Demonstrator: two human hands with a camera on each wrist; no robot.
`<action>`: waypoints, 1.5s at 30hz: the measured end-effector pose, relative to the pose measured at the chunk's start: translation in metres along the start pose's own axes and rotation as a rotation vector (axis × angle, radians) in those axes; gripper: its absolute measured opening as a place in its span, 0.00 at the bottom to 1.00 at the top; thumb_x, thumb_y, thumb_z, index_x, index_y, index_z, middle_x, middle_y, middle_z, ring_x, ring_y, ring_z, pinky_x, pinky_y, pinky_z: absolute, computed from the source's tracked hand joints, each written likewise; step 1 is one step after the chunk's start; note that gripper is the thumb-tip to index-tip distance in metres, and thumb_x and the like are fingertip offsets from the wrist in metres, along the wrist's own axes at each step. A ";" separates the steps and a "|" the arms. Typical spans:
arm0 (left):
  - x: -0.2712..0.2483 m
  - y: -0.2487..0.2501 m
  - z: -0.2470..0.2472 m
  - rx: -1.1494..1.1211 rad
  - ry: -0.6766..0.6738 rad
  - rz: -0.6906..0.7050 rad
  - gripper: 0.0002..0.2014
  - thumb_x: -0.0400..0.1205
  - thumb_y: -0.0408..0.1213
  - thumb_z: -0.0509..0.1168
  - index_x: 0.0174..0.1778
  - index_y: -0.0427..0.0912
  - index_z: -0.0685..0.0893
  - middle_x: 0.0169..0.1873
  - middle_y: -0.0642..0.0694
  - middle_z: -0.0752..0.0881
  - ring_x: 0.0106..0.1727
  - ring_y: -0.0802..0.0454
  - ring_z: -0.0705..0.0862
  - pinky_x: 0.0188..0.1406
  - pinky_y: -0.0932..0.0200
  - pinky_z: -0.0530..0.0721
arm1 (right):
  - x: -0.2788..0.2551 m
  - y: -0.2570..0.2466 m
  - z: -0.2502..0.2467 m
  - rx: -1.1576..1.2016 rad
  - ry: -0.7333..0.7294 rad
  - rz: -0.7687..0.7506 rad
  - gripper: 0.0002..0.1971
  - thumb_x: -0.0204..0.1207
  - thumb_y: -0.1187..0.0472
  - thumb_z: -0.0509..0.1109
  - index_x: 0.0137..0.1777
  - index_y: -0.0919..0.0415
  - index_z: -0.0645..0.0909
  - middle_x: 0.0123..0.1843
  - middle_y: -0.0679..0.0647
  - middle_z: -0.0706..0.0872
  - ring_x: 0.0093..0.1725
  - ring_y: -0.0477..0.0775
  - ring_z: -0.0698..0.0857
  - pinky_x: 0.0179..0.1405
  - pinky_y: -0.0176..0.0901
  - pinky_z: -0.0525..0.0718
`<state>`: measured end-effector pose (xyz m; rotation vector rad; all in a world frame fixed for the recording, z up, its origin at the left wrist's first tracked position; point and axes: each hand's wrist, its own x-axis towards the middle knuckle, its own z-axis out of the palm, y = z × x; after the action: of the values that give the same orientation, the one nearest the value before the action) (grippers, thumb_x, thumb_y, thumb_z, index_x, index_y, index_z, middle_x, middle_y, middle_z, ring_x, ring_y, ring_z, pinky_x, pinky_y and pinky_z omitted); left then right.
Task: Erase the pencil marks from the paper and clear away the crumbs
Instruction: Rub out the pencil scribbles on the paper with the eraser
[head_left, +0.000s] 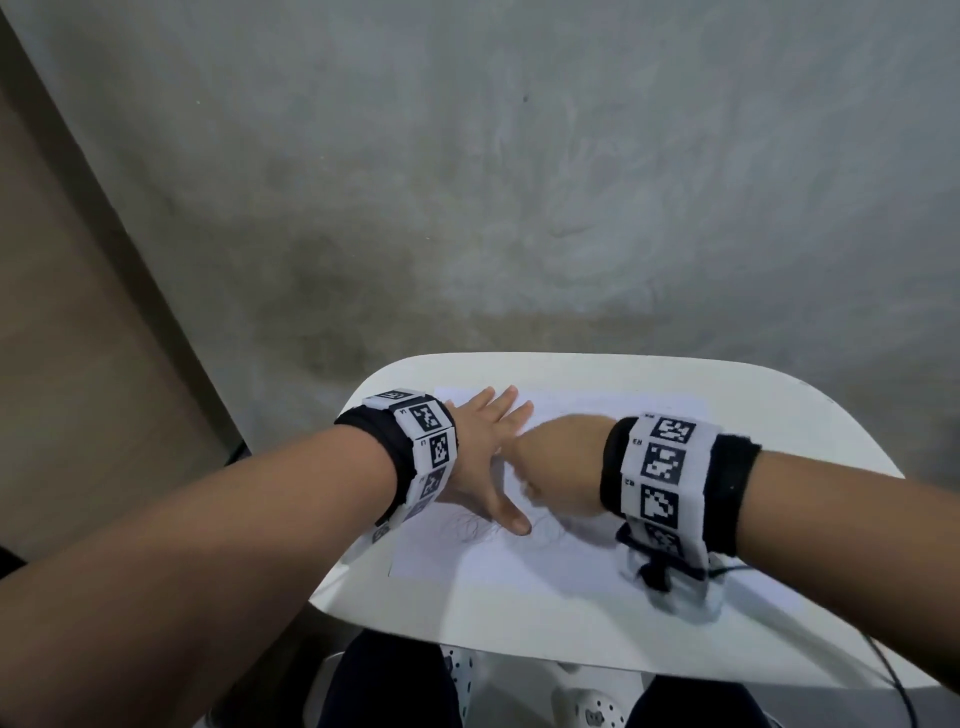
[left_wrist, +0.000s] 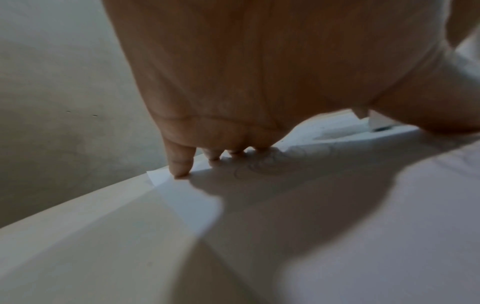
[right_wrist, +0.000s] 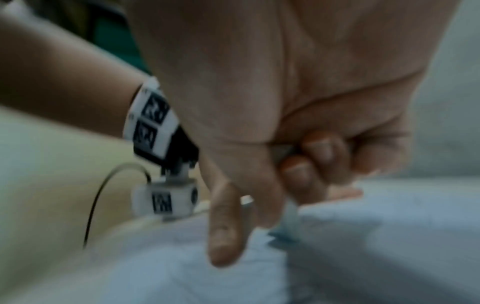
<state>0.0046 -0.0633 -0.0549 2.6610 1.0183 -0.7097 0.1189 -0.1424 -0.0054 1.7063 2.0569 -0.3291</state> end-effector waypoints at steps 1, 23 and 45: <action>0.000 -0.001 0.000 -0.006 0.004 0.004 0.68 0.66 0.73 0.72 0.84 0.52 0.29 0.83 0.51 0.26 0.85 0.50 0.30 0.83 0.34 0.42 | 0.001 0.000 0.001 -0.016 -0.026 -0.012 0.21 0.85 0.60 0.60 0.76 0.65 0.69 0.73 0.64 0.77 0.70 0.62 0.78 0.58 0.46 0.74; 0.004 -0.001 0.000 0.010 -0.023 -0.012 0.68 0.64 0.76 0.69 0.84 0.53 0.27 0.83 0.50 0.25 0.84 0.47 0.28 0.82 0.31 0.44 | 0.025 0.026 0.000 -0.044 0.076 0.123 0.12 0.81 0.57 0.66 0.62 0.55 0.77 0.54 0.51 0.85 0.56 0.56 0.84 0.48 0.41 0.76; 0.004 -0.002 0.000 0.021 -0.020 -0.019 0.68 0.63 0.76 0.69 0.84 0.55 0.28 0.82 0.52 0.25 0.84 0.49 0.28 0.82 0.31 0.45 | 0.020 0.014 -0.002 0.016 0.008 0.034 0.14 0.83 0.58 0.64 0.66 0.57 0.78 0.62 0.57 0.85 0.52 0.56 0.84 0.49 0.43 0.78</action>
<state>0.0062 -0.0597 -0.0573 2.6595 1.0375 -0.7535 0.1294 -0.1209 -0.0117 1.7533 2.0336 -0.3293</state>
